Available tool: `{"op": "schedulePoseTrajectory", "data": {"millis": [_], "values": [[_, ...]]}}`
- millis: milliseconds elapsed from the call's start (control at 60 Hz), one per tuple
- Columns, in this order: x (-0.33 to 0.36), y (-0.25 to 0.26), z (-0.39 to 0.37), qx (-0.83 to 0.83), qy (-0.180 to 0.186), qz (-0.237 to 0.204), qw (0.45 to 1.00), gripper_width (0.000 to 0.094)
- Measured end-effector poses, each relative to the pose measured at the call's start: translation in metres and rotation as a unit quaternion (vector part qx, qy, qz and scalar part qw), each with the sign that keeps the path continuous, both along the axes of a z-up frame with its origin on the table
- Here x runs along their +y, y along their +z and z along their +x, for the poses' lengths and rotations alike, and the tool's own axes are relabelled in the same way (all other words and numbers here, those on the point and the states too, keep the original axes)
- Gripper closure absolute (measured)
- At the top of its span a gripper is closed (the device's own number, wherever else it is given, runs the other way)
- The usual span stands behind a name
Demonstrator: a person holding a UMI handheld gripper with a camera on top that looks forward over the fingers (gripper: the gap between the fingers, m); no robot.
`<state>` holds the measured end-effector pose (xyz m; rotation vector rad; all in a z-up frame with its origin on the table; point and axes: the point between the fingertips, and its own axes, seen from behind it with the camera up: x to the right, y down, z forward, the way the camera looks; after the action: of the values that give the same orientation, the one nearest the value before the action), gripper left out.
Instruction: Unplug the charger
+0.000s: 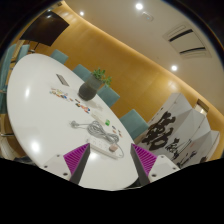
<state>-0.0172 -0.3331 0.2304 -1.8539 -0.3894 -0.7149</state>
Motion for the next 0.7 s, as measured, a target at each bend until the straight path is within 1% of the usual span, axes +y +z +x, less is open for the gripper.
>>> {"op": "schedulePoseTrajectory", "data": {"millis": [133, 150, 233, 250, 283, 300, 433, 450, 467, 500, 617, 700], "values": [[0.006, -0.007, 0.013, 0.012, -0.01, -0.005, 1.0, 0.0094], [0.007, -0.006, 0.024, 0.015, -0.008, -0.007, 1.0, 0.0093], [0.02, -0.019, 0.039, 0.025, -0.015, -0.015, 0.999, 0.0094], [0.015, -0.025, 0.028, 0.026, -0.019, -0.016, 0.999, 0.0092], [0.007, -0.031, 0.03, 0.03, -0.023, -0.02, 0.999, 0.0093], [0.014, -0.033, 0.047, 0.034, -0.021, -0.024, 0.999, 0.0094], [0.024, -0.062, 0.072, 0.053, -0.036, -0.047, 0.997, 0.0093], [0.028, -0.07, 0.059, 0.055, -0.042, -0.048, 0.996, 0.0093], [0.017, -0.068, 0.082, 0.06, -0.037, -0.051, 0.996, 0.009], [0.019, -0.075, 0.087, 0.069, -0.041, -0.054, 0.995, 0.0091], [0.04, -0.099, 0.103, 0.099, -0.05, -0.058, 0.992, 0.0092], [0.054, -0.105, 0.119, 0.133, -0.043, -0.048, 0.989, 0.0089]]}}
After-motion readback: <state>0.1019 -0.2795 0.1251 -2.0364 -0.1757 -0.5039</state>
